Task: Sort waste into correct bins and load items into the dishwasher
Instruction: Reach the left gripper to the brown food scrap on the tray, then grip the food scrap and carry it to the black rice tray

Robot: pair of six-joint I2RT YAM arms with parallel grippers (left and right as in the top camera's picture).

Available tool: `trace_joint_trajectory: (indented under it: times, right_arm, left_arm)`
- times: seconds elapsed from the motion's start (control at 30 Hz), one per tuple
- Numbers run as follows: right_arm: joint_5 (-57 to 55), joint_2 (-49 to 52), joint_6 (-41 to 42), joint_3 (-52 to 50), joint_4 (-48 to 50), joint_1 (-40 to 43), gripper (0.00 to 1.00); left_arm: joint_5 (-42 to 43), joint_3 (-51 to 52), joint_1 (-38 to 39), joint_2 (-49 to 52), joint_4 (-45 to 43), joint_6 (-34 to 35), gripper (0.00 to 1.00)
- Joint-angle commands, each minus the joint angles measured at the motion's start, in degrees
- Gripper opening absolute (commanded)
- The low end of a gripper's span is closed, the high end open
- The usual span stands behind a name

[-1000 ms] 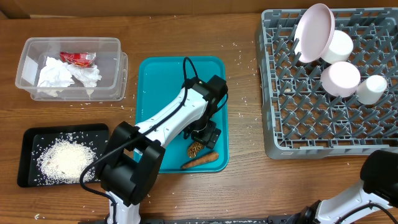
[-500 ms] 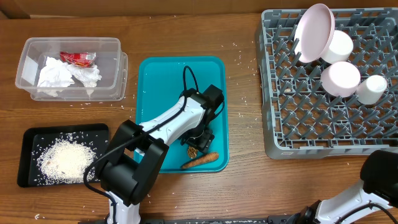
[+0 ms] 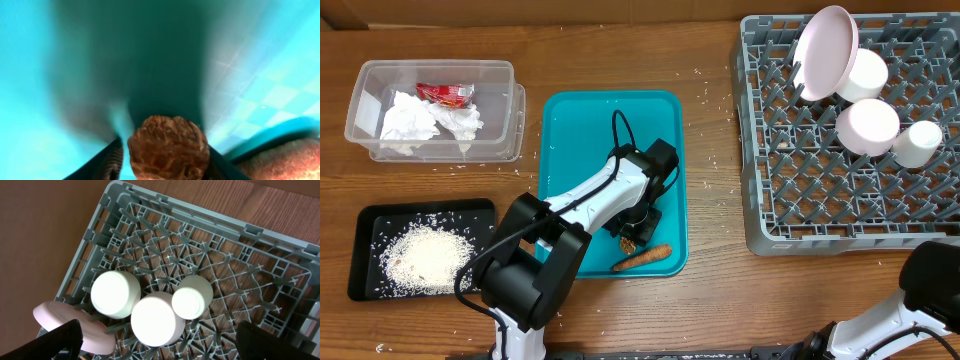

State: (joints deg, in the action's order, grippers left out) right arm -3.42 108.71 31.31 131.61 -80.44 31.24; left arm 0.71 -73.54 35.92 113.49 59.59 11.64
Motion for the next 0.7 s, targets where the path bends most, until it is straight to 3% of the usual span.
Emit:
trace_joint_trajectory:
  times: [0.0,0.33,0.5,0.67]
  right_arm:
    - [-0.6,-1.6,0.3,0.0,0.4,0.0,1.0]
    - [-0.6,-1.6,0.2,0.0,0.4,0.0,1.0]
    - [-0.6,-1.6,0.2,0.0,0.4,0.0,1.0]
    - [-0.6,-1.6,0.2,0.0,0.4,0.0,1.0]
  left_arm:
    - [2.3,1.1,0.0,0.0,0.2,3.4,0.41]
    - [1.2,-1.0,-1.8,0.0,3.0,7.7,0.27]
    - [-0.1,-7.4,-8.2,0.0,9.6,8.2,0.22]
    - [-0.3,-14.4,-17.4,0.0,15.3,8.4,0.24]
